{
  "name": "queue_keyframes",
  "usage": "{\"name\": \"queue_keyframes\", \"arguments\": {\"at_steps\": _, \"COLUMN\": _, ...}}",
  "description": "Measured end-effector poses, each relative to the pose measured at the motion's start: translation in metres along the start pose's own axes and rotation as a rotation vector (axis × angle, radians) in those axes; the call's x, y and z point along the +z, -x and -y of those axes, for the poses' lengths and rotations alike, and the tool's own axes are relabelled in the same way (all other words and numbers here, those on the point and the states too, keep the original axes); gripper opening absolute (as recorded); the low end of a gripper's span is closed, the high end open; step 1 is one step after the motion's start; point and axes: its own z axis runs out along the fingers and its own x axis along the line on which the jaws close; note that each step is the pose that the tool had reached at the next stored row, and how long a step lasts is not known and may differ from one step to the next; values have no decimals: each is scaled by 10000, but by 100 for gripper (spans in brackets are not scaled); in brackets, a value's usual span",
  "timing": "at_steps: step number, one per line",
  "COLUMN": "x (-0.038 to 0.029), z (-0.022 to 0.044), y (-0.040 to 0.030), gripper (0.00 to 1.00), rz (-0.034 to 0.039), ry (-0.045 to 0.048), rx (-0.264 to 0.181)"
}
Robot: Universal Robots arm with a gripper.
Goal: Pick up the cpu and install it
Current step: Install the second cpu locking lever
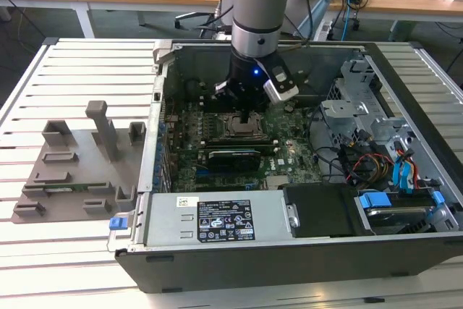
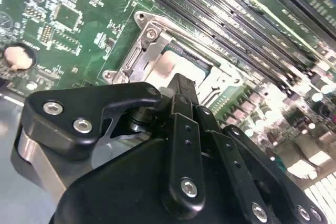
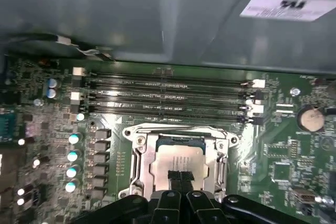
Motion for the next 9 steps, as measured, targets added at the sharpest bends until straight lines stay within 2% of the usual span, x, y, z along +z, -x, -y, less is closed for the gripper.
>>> {"name": "queue_keyframes", "arguments": {"at_steps": 1, "x": -113, "z": -6, "y": 0, "gripper": 11, "rz": -4, "ry": -53, "rx": 0}}
{"name": "queue_keyframes", "arguments": {"at_steps": 2, "x": -142, "z": -7, "y": 0, "gripper": 11, "rz": -4, "ry": -58, "rx": -1}}
{"name": "queue_keyframes", "arguments": {"at_steps": 4, "x": -252, "z": -13, "y": 0, "gripper": 11, "rz": -5, "ry": -82, "rx": -1}}
{"name": "queue_keyframes", "arguments": {"at_steps": 9, "x": -379, "z": -21, "y": 0, "gripper": 11, "rz": -7, "ry": -122, "rx": 1}}
